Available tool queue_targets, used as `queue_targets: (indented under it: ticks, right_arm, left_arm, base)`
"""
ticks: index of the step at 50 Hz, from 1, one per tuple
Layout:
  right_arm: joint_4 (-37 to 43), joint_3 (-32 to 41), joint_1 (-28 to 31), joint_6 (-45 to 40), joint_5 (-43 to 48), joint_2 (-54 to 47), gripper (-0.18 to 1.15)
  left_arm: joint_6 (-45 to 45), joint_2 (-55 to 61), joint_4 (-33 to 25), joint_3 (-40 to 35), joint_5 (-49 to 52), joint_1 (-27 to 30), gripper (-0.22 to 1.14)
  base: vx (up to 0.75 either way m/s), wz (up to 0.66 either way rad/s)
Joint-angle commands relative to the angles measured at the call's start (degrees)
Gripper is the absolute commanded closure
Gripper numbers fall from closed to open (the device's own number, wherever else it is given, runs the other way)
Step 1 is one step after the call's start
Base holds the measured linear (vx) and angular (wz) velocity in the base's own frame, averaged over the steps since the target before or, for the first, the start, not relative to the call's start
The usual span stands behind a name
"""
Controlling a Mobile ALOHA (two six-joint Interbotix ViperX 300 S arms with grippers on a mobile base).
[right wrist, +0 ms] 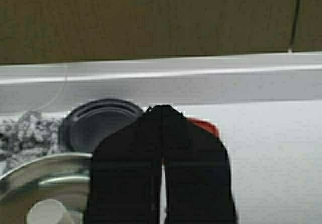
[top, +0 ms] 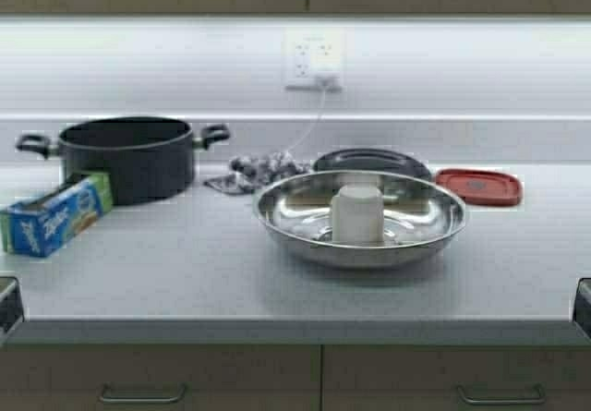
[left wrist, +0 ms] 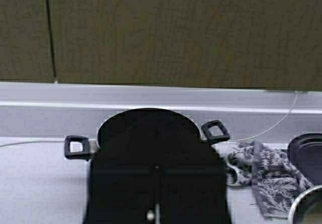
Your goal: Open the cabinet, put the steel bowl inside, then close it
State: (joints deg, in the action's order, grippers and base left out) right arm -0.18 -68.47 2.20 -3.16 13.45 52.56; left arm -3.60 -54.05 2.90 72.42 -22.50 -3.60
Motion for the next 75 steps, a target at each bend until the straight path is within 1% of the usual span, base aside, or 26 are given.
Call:
queue_targets:
  ticks: [1,2,3,4,5,10,15,21,27,31,34,36,38,39,46,49,53,58,61,75]
  right_arm:
    - [-1.1,0.4,6.9,-1.1,0.3,0.4,0.07]
    - [-1.1,0.3,8.4,-1.1,0.4,0.5,-0.03]
    - [-1.1,0.1,9.9,-1.1,0.5,0.6,-0.11]
    - [-1.1,-0.1,11.4,-1.1,0.9,0.7,-0.15]
    - [-1.0,-0.1,13.1,-1.1,1.1,1.0,-0.16]
    - [0.2,0.4,20.8,-1.1,4.0,0.6,-0.03]
    - [0.5,2.6,25.4,-0.8,7.8,-1.4,-0.05]
    - [0.5,6.6,26.8,-0.4,9.3,-7.3,-0.05]
    - [0.5,10.7,27.9,1.0,10.6,-16.3,-0.05]
    - [0.8,14.0,28.5,3.3,13.7,-22.7,-0.05]
    - [1.7,16.3,28.6,5.5,16.3,-25.8,-0.05]
    - [2.9,17.8,28.9,7.0,17.7,-27.5,-0.05]
    - [5.2,19.1,29.4,8.8,19.0,-28.8,-0.05]
    - [6.7,19.9,29.8,9.8,19.5,-29.4,-0.05]
    - [22.1,25.0,33.7,18.6,22.6,-34.5,-0.05]
    - [28.8,27.3,35.2,24.1,24.0,-37.0,-0.05]
    - [36.7,30.3,36.9,32.4,25.7,-40.1,-0.05]
    - [43.6,33.7,38.2,40.7,27.8,-43.2,-0.05]
    - [46.1,35.5,38.2,43.6,28.8,-44.7,-0.05]
    - [46.7,43.9,37.7,44.8,32.9,-52.1,-0.05]
  left_arm:
    - [-1.1,-0.1,4.7,-1.5,-0.2,-6.7,0.06]
    - [-1.4,-0.2,5.0,-1.7,0.1,-7.9,-0.05]
    - [-1.6,-0.3,5.1,-1.8,0.4,-9.4,-0.14]
    - [-1.9,-0.4,5.0,-1.9,0.5,-10.8,-0.2]
    - [-2.2,-0.4,4.9,-2.2,0.5,-12.4,-0.21]
    - [-2.5,0.4,4.7,-3.3,0.5,-19.8,-0.07]
    - [-2.3,3.7,4.7,-4.8,0.5,-24.3,-0.09]
    - [-2.3,11.0,4.7,-7.1,-1.2,-26.5,-0.1]
    - [-1.4,20.9,4.5,-10.1,-7.6,-28.4,-0.1]
    - [1.4,27.9,3.1,-13.0,-12.1,-29.6,-0.1]
    - [4.8,32.4,0.4,-15.6,-14.5,-30.3,-0.1]
    - [7.5,35.0,-2.4,-17.4,-16.0,-31.6,-0.1]
    - [10.2,37.2,-6.0,-19.2,-17.3,-33.0,-0.1]
    - [12.4,38.6,-9.2,-20.5,-18.6,-34.3,-0.1]
    - [22.7,45.7,-24.0,-26.9,-25.7,-40.6,-0.1]
    - [26.6,48.9,-28.7,-29.6,-28.9,-42.5,-0.1]
    - [29.7,52.7,-32.9,-32.8,-32.1,-43.9,-0.1]
    - [29.7,56.0,-36.3,-35.7,-35.0,-44.0,-0.1]
    - [29.7,57.3,-37.5,-37.4,-36.4,-43.9,-0.1]
    - [29.7,64.2,-38.5,-46.8,-37.8,-42.2,-0.1]
  base:
    - [0.15,0.01]
    - [0.14,0.01]
    - [0.13,0.01]
    - [0.12,0.01]
    - [0.12,0.01]
    - [0.1,0.01]
    - [0.08,0.0]
    - [0.05,0.0]
    - [0.02,0.01]
    - [0.0,0.0]
    - [-0.01,0.02]
    - [-0.01,0.0]
    - [-0.01,0.01]
    - [-0.01,0.01]
    - [0.0,0.0]
    - [0.0,0.0]
    - [0.0,0.0]
    - [0.0,0.0]
    - [0.0,0.0]
    - [0.0,0.0]
